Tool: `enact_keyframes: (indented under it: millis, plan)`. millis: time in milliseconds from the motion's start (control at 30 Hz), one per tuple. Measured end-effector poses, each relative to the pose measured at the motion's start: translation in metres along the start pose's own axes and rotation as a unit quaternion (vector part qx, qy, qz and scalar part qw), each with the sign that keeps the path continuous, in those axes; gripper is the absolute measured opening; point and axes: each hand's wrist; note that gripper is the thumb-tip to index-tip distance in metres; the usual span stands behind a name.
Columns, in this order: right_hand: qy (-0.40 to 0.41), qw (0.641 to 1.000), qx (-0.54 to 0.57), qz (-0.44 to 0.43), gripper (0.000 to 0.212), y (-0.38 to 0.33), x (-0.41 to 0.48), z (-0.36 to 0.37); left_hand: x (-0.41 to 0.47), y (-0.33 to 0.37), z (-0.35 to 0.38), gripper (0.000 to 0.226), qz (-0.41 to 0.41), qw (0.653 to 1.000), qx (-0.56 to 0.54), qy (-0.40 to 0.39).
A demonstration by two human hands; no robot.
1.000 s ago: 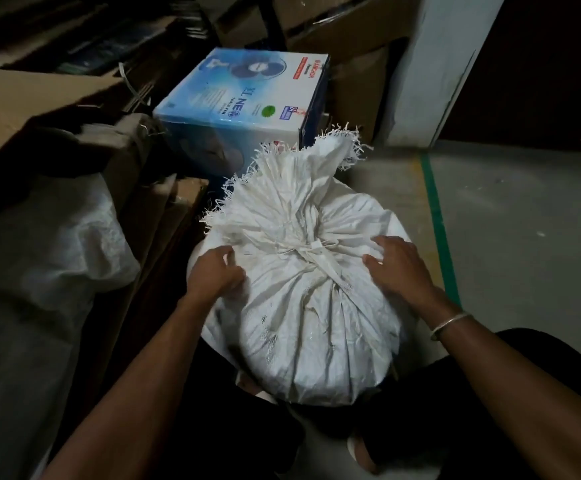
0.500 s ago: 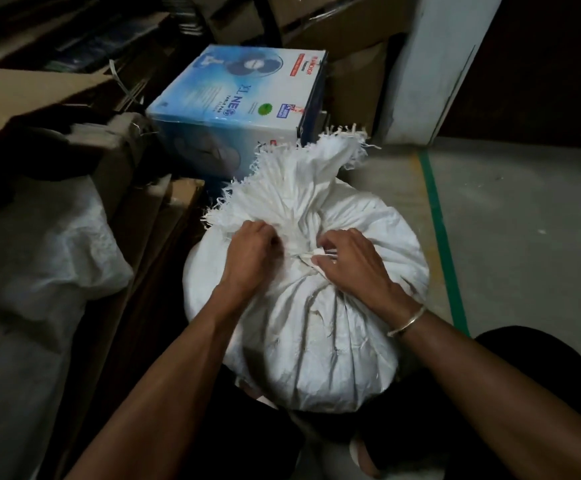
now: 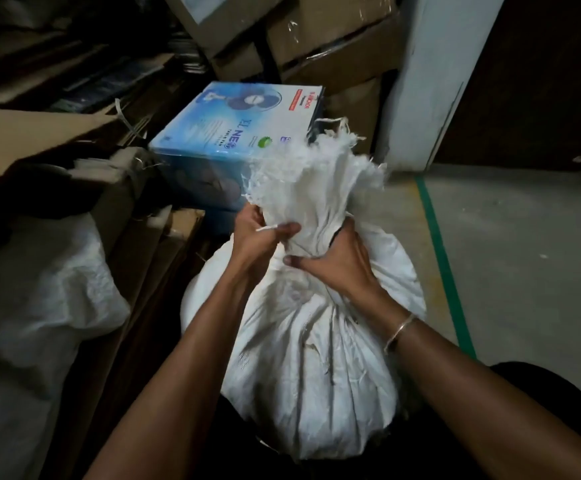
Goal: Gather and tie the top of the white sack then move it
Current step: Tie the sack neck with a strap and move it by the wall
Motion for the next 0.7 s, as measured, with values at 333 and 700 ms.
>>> enact_keyframes:
  millis: [333, 700]
  plan:
    - [-0.023, 0.984, 0.179, -0.004, 0.043, -0.013, 0.037, -0.005, 0.0, -0.034, -0.015, 0.093, -0.055, 0.988, 0.059, -0.134]
    - [-0.184, 0.971, 0.155, -0.01, 0.036, -0.006, 0.028, -0.042, -0.027, -0.04, -0.013, 0.017, 0.048, 0.943, 0.324, -0.065]
Point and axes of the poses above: each hand's wrist, its own x-axis towards the middle knuckle, its own z-axis out of the palm, y = z × x, and after that the axes turned 2 degrees about x, right-handed
